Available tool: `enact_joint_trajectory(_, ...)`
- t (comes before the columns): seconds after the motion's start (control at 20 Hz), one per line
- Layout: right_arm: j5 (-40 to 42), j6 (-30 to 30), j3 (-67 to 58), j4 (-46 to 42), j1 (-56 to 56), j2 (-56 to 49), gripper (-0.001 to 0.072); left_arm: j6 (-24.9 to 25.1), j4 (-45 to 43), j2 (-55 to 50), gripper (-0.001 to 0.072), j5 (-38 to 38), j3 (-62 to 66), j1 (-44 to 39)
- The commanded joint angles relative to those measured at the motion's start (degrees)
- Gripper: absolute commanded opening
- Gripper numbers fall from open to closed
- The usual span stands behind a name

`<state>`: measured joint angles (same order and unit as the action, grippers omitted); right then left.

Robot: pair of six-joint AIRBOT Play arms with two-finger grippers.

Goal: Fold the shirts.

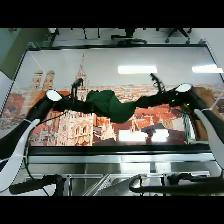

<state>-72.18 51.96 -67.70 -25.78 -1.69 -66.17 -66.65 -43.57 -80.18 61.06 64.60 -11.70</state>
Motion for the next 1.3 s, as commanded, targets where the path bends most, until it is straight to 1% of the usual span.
enact_joint_trajectory(0.0, -3.74, 0.48, -7.91, 3.82, 3.58, 9.31, 0.0025, -2.93, -4.39, 9.07, 0.0008, 9.99, 9.01, 1.38)
enact_joint_trajectory(0.1, -2.99, 0.48, -10.84, 3.96, 4.15, 15.34, 0.0025, -5.49, -5.97, 14.27, 0.0008, 14.49, 14.99, 1.38)
enact_joint_trajectory(0.2, -1.46, 0.48, -12.39, 4.02, 4.50, 21.03, 0.0025, -7.91, -6.23, 19.28, 0.0009, 17.25, 20.15, 1.22)
enact_joint_trajectory(0.25, -0.20, 0.37, -12.59, 3.96, 4.50, 23.63, 0.0025, -8.09, -6.29, 21.51, 0.0009, 18.05, 22.05, 0.74)
enact_joint_trajectory(0.4, 2.56, 0.26, -12.59, 3.02, 4.48, 29.83, 0.0025, -8.59, -6.38, 27.28, 0.0010, 18.32, 25.53, -0.98)
enact_joint_trajectory(0.55, 2.58, 0.26, -12.59, 2.40, 4.46, 31.50, 0.0025, -9.05, -6.40, 29.94, 0.0011, 18.38, 23.74, -2.05)
enact_joint_trajectory(0.65, 2.75, 0.31, -12.46, -0.39, 4.44, 29.57, 0.0026, -9.03, -6.51, 29.75, 0.0012, 17.73, 19.54, -2.05)
enact_joint_trajectory(0.75, 2.75, 0.28, -11.15, -1.64, 4.39, 24.59, 0.0026, -8.72, -6.51, 26.77, 0.0013, 16.24, 14.47, -2.05)
enact_joint_trajectory(0.85, 2.75, 0.28, -8.94, -1.62, 4.31, 17.75, 0.0026, -5.97, -6.47, 21.35, 0.0014, 14.14, 9.62, -2.05)
enact_joint_trajectory(1.05, 2.89, -0.44, -6.71, -1.36, 4.33, -0.87, 0.0032, -1.66, -6.38, 6.69, 0.0019, 5.92, 3.80, -0.96)
enact_joint_trajectory(1.1, 3.19, -0.83, -6.71, -0.70, 4.33, -5.03, 0.0032, -1.70, -6.21, 2.73, 0.0278, 5.33, 4.20, 0.02)
enact_joint_trajectory(1.15, 3.91, -1.51, -6.78, 0.74, 4.35, -8.87, 0.0035, -1.75, -6.01, -0.66, 0.0623, 5.46, 5.33, 1.25)
enact_joint_trajectory(1.2, 5.01, -1.57, -6.95, 2.45, 4.52, -11.63, 0.0149, -1.88, -5.88, -3.91, 0.0670, 6.43, 7.37, 2.80)
enact_joint_trajectory(1.25, 5.44, -2.67, -7.61, 3.87, 5.07, -13.53, 0.0317, -1.95, -5.95, -6.34, 0.0673, 8.02, 9.81, 4.39)
